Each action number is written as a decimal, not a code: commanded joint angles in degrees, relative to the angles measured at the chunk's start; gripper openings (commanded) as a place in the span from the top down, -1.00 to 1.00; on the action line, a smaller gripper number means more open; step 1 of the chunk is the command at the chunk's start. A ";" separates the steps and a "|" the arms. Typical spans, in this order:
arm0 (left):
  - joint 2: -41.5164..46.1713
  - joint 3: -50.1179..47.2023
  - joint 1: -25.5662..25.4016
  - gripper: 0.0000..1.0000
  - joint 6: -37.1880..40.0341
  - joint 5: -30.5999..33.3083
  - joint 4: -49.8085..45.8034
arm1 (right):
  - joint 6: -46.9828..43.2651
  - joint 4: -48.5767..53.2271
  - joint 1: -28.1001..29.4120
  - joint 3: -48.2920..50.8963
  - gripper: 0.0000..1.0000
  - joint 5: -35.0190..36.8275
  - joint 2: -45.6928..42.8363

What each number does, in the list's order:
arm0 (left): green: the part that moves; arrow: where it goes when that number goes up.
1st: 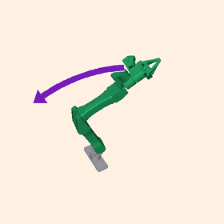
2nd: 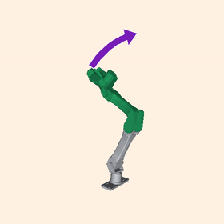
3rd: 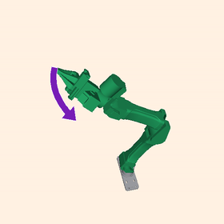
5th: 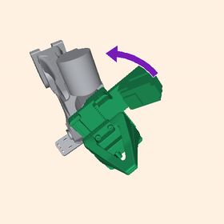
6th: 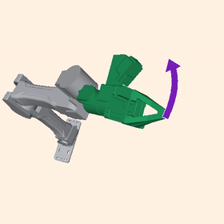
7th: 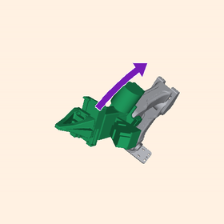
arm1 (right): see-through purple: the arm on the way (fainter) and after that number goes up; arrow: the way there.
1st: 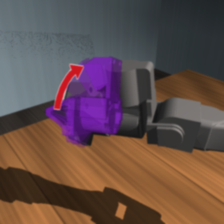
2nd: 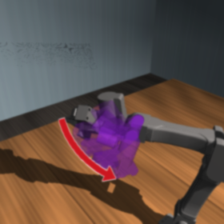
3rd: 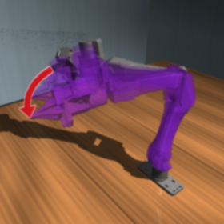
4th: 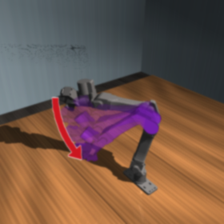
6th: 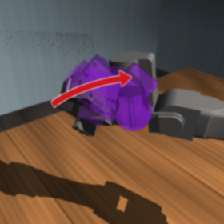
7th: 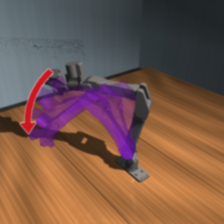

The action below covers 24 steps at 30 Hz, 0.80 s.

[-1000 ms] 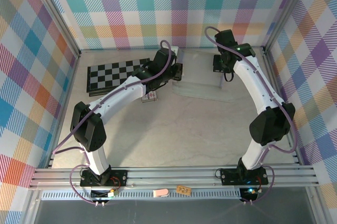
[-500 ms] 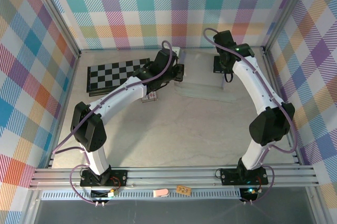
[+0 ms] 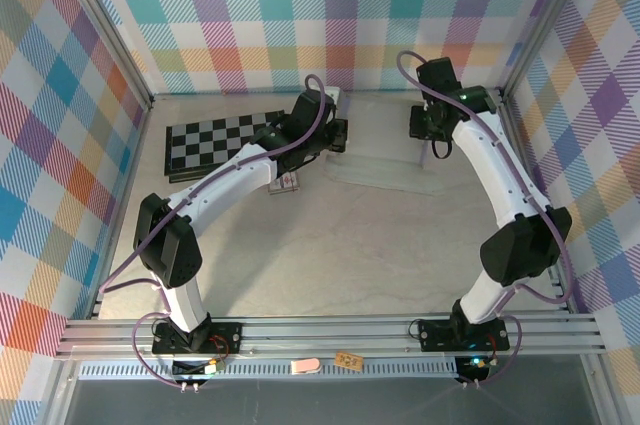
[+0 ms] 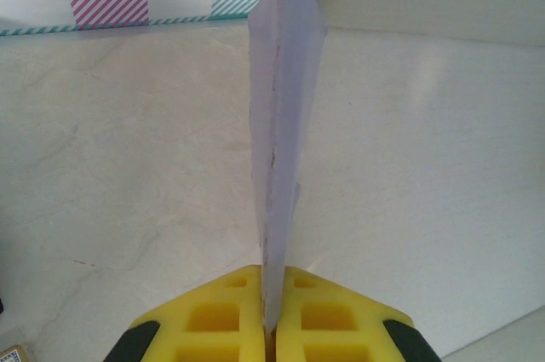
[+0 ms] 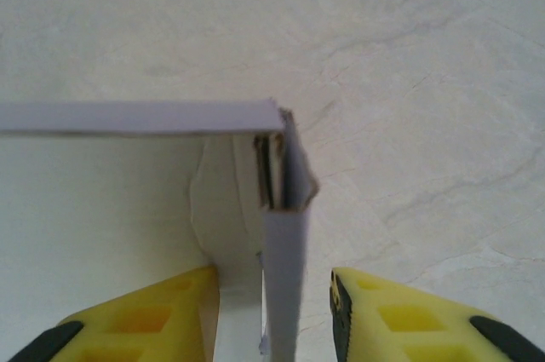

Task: Fold the paper box

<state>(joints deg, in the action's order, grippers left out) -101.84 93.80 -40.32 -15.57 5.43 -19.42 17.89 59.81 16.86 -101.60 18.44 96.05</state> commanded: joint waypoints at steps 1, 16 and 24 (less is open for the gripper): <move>-0.23 2.29 0.15 1.00 -0.29 -0.70 0.35 | 0.83 -1.27 -0.41 0.39 0.36 -1.72 0.42; -2.75 0.51 3.23 0.84 1.45 -11.39 2.36 | -1.89 0.46 2.46 1.41 1.00 5.15 -0.93; -5.79 -0.20 3.14 0.72 3.31 -13.96 3.05 | -1.82 0.53 4.14 3.00 1.00 5.09 -3.66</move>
<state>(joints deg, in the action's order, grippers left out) -107.00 93.78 -36.97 -13.89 -5.82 -18.87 17.10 59.83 19.46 -98.24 23.38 94.39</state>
